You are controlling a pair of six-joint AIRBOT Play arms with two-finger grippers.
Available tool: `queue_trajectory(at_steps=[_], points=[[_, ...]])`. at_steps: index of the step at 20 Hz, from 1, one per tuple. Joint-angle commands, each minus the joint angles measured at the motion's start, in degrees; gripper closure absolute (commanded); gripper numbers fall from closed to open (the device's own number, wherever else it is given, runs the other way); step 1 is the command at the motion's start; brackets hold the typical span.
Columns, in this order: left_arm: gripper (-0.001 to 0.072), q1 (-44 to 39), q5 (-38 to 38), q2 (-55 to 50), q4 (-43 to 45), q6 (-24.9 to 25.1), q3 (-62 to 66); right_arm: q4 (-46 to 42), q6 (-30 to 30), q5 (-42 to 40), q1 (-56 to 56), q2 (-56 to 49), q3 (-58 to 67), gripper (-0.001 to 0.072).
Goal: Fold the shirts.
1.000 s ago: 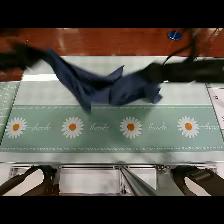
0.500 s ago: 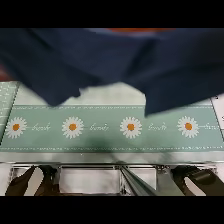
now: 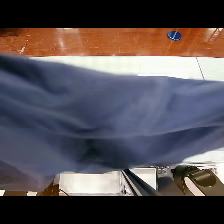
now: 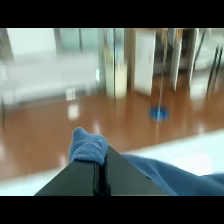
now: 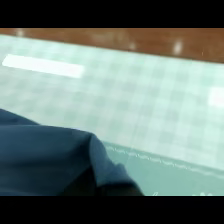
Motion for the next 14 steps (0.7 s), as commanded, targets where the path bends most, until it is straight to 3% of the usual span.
queue_trajectory(at_steps=[1,5,9,14], points=[[0.0685,-3.7,-6.0,-0.2,6.0,-3.3,-8.5,1.1,0.4,-3.9,0.0,0.2,-10.5,0.0691],[0.0685,-3.7,-1.2,-4.7,6.0,-3.3,-27.6,1.0,-2.2,-17.2,0.0,-5.3,-26.0,0.0691],[0.0685,-3.7,15.7,-16.2,5.9,-5.5,-43.3,1.2,-4.6,-30.4,-0.3,-22.1,-29.8,0.0691],[0.0685,-3.7,30.3,-39.4,-1.5,-6.3,-40.9,14.7,-7.1,-38.6,-7.2,-46.5,-21.1,0.0689]])
